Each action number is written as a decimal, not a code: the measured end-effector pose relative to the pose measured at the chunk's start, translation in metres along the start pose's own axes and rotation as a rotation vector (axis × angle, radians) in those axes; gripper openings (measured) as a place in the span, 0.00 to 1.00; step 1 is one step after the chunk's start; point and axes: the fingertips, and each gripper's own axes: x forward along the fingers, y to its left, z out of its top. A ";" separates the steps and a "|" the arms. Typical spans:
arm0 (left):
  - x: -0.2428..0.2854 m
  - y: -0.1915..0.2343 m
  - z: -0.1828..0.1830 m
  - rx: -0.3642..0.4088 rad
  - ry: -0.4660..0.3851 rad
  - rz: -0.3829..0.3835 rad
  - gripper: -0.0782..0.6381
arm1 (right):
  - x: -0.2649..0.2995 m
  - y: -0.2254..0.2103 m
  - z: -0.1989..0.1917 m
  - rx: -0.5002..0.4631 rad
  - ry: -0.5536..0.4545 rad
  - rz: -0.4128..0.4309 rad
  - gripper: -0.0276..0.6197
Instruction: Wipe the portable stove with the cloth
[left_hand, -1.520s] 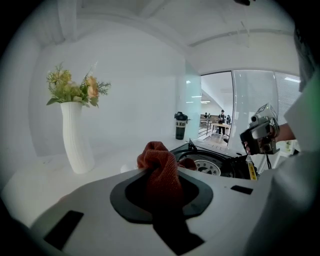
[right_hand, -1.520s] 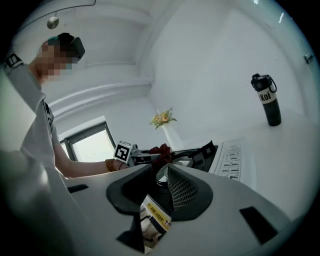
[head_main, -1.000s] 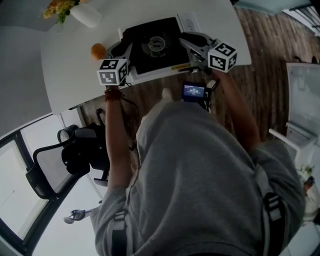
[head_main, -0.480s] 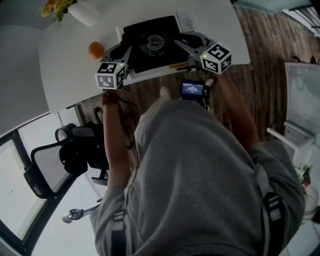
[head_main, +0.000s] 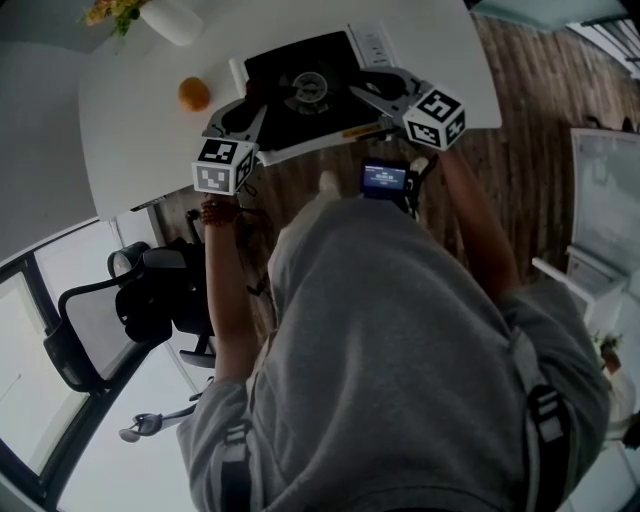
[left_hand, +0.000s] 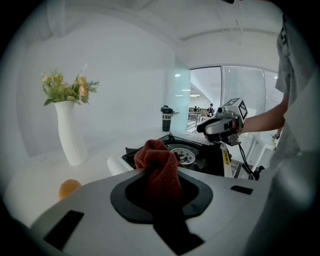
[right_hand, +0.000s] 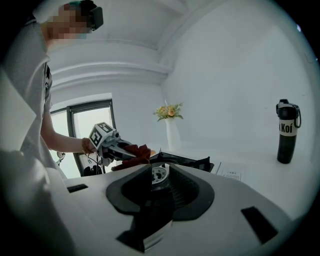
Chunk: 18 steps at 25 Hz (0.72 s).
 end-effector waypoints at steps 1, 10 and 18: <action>-0.002 -0.002 -0.001 0.002 0.003 -0.004 0.24 | 0.001 0.000 0.000 -0.006 0.003 -0.003 0.21; -0.013 -0.015 -0.009 0.015 0.042 -0.056 0.24 | -0.004 0.017 -0.015 -0.078 0.138 0.036 0.29; -0.014 -0.019 -0.010 0.025 0.050 -0.050 0.24 | 0.006 0.022 -0.042 -0.183 0.321 -0.032 0.17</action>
